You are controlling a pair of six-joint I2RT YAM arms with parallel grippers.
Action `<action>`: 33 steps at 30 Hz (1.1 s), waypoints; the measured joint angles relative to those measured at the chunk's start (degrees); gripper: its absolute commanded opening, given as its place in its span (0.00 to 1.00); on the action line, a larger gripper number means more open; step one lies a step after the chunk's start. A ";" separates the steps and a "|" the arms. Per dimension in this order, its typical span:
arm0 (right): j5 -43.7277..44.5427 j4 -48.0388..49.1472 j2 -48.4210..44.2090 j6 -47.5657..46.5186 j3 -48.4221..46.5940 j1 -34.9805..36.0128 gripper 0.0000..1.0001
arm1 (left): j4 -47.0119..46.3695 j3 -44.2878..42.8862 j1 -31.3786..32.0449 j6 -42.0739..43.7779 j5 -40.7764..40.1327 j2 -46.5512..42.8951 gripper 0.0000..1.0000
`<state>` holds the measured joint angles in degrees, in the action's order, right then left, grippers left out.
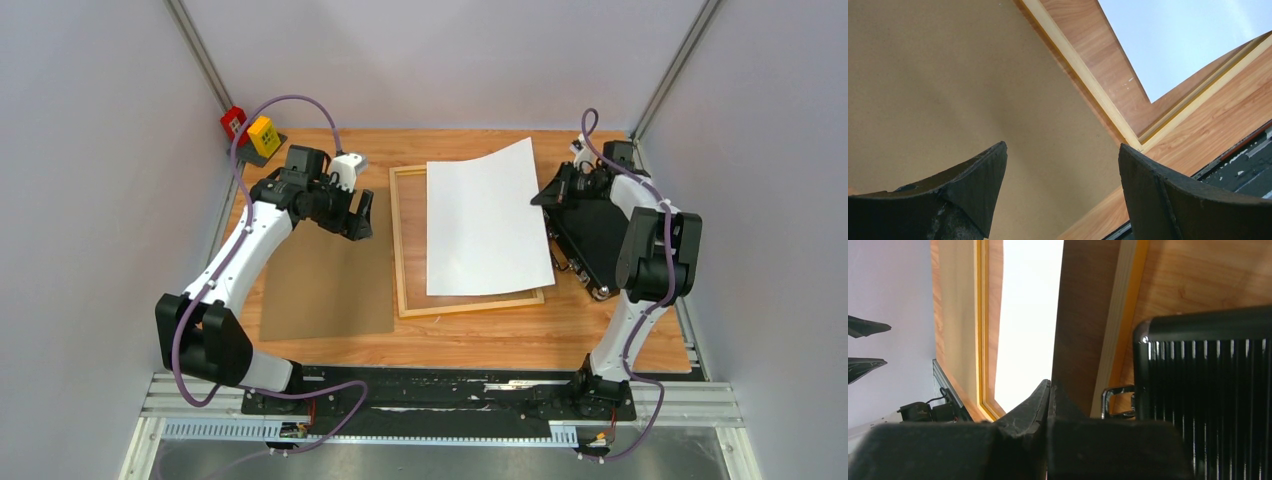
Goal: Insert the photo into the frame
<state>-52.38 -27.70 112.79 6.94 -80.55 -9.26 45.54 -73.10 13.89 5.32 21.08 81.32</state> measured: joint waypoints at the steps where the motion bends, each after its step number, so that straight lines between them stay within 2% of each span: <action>1: -0.07 -1.05 0.00 -0.50 -1.20 0.04 0.00 | 0.00 0.00 0.00 0.00 -0.02 -0.02 0.89; 11: -0.24 -9.29 1.97 -6.86 -9.38 1.14 0.00 | -0.02 0.00 0.00 0.00 -0.07 -0.04 0.89; 33: -1.73 -12.81 4.96 -8.48 -9.57 5.97 0.00 | -0.02 0.00 0.00 0.00 -0.24 -0.04 0.89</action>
<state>-54.11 -40.51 117.75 -1.54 -90.13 -3.29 45.52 -73.10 13.89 5.32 20.84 81.28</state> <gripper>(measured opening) 0.002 0.892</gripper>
